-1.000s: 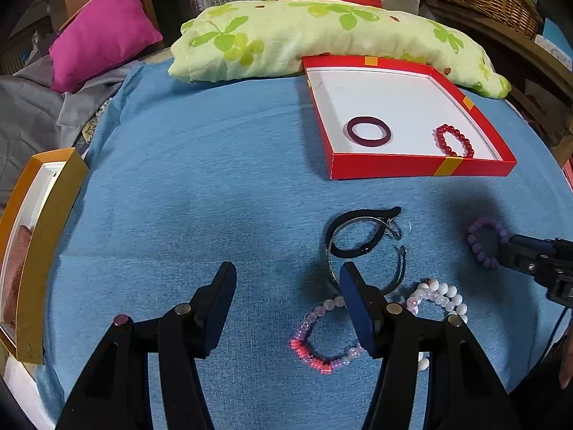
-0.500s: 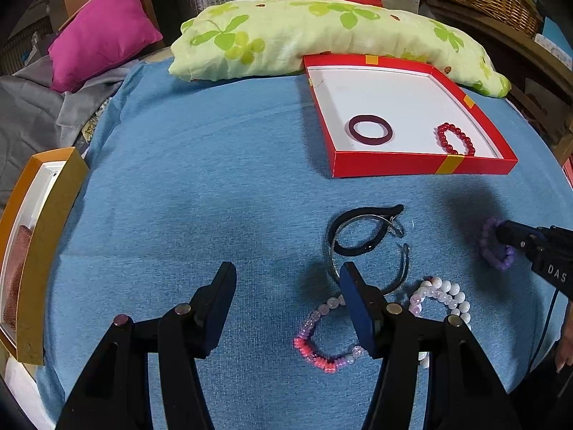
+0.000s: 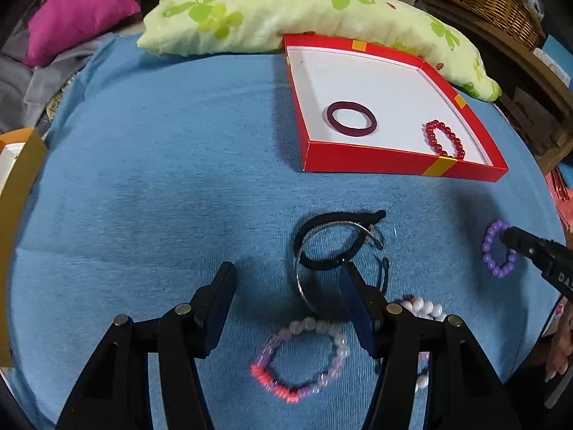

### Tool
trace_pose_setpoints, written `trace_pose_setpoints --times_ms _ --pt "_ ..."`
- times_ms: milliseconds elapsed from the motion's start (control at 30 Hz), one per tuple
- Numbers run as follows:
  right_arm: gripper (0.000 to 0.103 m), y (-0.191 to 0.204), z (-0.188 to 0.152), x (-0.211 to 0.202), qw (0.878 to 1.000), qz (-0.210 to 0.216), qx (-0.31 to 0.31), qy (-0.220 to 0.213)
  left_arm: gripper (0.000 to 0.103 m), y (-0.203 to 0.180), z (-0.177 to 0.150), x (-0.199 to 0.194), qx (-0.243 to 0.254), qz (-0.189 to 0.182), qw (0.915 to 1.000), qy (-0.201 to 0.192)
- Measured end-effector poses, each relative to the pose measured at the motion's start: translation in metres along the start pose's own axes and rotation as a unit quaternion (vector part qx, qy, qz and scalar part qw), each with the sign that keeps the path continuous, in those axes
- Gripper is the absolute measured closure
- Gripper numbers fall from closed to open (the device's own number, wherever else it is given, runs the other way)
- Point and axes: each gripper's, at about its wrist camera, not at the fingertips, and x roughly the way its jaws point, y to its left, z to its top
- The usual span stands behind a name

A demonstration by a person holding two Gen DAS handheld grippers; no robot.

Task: Organize jewelry
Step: 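Carry the purple bracelet toward the box with the right tool while the left tool grasps the silver bangle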

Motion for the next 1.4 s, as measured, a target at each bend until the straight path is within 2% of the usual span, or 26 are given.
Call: trace_pose_setpoints --times_ms 67,200,267,333,467,633,700,733,767,800,833,900,1100,1267,1300,1367,1400 --pt "0.092 -0.001 0.000 -0.001 1.000 0.003 0.003 -0.001 0.045 -0.001 0.002 0.002 0.002 0.001 1.0000 -0.003" --pt "0.092 -0.004 0.001 -0.004 1.000 0.009 0.008 -0.002 0.065 -0.002 0.004 0.003 0.001 -0.011 0.9999 -0.006" --pt "0.092 -0.004 0.001 -0.004 1.000 0.011 0.010 -0.004 0.084 -0.004 0.004 0.003 0.005 -0.013 0.9999 -0.006" --pt "0.092 -0.004 0.001 -0.006 1.000 0.011 0.011 -0.006 0.092 -0.002 0.003 0.002 0.003 -0.014 0.9999 -0.008" --pt "0.092 -0.004 0.002 -0.008 1.000 0.013 0.010 -0.011 0.095 0.003 0.001 -0.003 -0.004 -0.027 0.9996 -0.007" --pt "0.092 -0.005 0.003 -0.009 1.000 0.019 0.013 -0.010 0.095 0.003 -0.001 -0.008 0.008 -0.020 0.9997 -0.011" --pt "0.092 -0.005 0.003 -0.009 1.000 0.019 0.013 -0.010 0.089 0.002 0.000 -0.013 0.006 -0.033 0.9993 -0.018" --pt "0.092 -0.005 0.003 -0.009 1.000 0.019 0.014 -0.009 0.074 0.000 0.001 -0.015 0.007 -0.040 0.9989 -0.022" --pt "0.092 -0.005 0.003 -0.009 1.000 0.018 0.014 -0.009 0.044 -0.002 0.002 -0.017 0.008 -0.043 0.9987 -0.026" --pt "0.092 -0.005 0.003 -0.008 1.000 0.018 0.014 -0.008 0.030 -0.005 0.002 -0.019 0.007 -0.042 0.9986 -0.030" --pt "0.092 -0.006 0.002 -0.008 1.000 0.018 0.014 -0.008 0.021 -0.008 0.003 -0.021 0.007 -0.039 0.9984 -0.040" --pt "0.092 -0.006 0.002 -0.009 1.000 0.018 0.014 -0.007 0.021 -0.014 0.004 -0.022 0.014 -0.044 0.9978 -0.047" --pt "0.092 -0.009 0.001 -0.010 1.000 0.021 0.016 -0.007 0.021 -0.028 0.004 0.003 0.018 -0.031 0.9994 0.001" --pt "0.092 -0.009 0.002 -0.011 1.000 0.024 0.018 -0.009 0.022 -0.026 0.003 0.004 0.017 -0.034 0.9993 -0.002" --pt "0.092 -0.009 0.002 -0.011 1.000 0.024 0.017 -0.009 0.023 -0.025 0.002 0.003 0.016 -0.035 0.9993 -0.004" --pt "0.092 -0.008 0.003 -0.011 1.000 0.026 0.015 -0.010 0.041 -0.023 0.001 0.001 0.022 -0.029 0.9993 -0.009" --pt "0.092 -0.007 0.003 -0.011 0.999 0.027 0.014 -0.011 0.041 -0.022 0.001 0.001 0.024 -0.026 0.9993 -0.010"
